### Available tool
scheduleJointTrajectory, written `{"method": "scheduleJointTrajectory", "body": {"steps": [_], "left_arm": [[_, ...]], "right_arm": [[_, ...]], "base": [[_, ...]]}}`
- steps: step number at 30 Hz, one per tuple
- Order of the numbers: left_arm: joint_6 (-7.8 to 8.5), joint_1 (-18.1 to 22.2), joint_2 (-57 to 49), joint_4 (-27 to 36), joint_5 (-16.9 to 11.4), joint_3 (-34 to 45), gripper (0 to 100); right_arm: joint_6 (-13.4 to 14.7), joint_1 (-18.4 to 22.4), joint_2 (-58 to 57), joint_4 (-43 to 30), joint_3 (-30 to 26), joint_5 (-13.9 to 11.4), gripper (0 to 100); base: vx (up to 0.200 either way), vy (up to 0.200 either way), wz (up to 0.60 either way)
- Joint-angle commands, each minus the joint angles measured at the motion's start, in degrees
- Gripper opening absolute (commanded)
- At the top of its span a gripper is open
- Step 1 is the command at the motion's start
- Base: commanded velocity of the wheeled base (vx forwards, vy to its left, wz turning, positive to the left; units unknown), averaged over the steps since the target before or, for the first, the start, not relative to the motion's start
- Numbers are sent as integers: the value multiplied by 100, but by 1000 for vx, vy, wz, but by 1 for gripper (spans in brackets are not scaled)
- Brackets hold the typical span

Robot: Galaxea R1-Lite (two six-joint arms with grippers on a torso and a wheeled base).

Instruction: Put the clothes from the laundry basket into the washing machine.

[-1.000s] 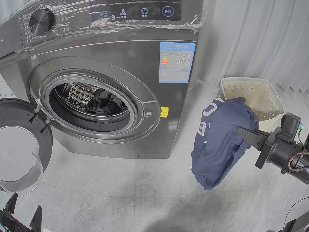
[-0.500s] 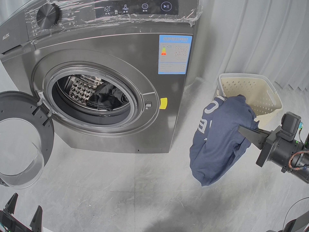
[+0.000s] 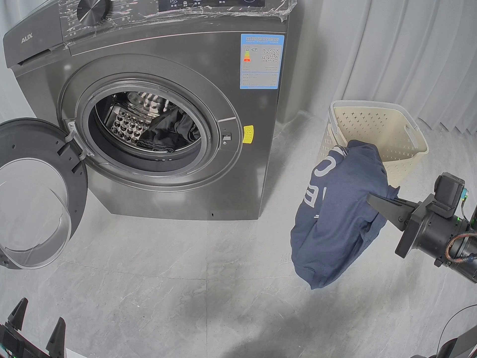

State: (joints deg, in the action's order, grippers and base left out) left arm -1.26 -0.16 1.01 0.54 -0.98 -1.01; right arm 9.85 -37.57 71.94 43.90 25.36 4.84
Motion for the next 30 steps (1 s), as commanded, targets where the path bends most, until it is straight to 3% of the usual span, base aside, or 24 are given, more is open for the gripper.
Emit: {"method": "scheduleJointTrajectory", "body": {"steps": [1, 18, 24, 30], "left_arm": [[3, -2, -48, -1, 1, 84, 100], [-6, -2, -40, -1, 1, 84, 100], [-6, -2, -48, -1, 1, 75, 100], [-6, -2, -48, -1, 1, 84, 100]], "right_arm": [[-1, -5, 5, 5, 4, -1, 0], [-1, 4, 5, 5, 22, -1, 0], [8, 4, 13, 5, 4, 8, 0], [8, 75, 5, 5, 48, 17, 0]], "base": [[0, 200, 0], [0, 200, 0], [0, 0, 0], [-200, 0, 0]]}}
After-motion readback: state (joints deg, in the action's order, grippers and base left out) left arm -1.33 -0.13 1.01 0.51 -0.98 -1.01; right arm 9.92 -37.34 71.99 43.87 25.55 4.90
